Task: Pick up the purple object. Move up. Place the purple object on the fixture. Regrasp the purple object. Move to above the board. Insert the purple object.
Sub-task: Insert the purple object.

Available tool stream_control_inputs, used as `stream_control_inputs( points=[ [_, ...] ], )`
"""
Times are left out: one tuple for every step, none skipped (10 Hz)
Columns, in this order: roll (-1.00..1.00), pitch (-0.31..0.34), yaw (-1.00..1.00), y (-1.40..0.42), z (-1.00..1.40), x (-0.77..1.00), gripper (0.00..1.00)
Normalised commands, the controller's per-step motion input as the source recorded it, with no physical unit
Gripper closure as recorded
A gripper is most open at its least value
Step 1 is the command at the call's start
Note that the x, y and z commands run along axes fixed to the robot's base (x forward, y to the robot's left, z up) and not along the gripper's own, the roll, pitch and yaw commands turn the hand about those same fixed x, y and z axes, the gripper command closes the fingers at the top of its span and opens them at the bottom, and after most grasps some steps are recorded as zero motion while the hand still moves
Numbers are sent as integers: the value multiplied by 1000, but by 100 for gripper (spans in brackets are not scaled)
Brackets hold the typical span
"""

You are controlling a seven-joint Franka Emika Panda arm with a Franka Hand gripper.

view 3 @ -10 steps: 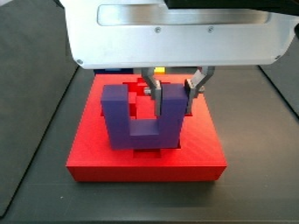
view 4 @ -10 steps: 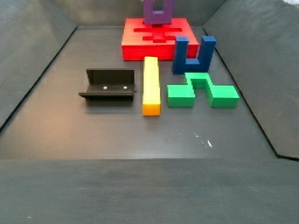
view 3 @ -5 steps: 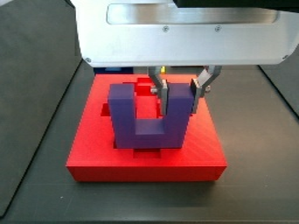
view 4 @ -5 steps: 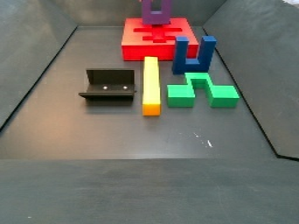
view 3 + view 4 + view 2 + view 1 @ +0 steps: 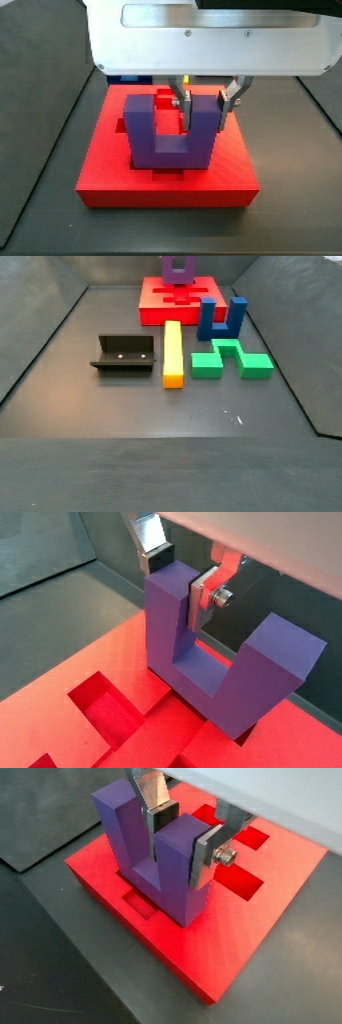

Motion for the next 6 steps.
stream_control_inputs(
  points=[
    [-113, -79, 34, 0, -89, -166, 100],
    [-61, -114, 57, 0, -57, -249, 100],
    [-79, -101, 60, 0, -66, -206, 100],
    [-97, -107, 43, 0, -54, -194, 100],
    [-73, -84, 34, 0, -103, -23, 100],
    [0, -26, 31, -26, -260, 0, 100]
  ],
)
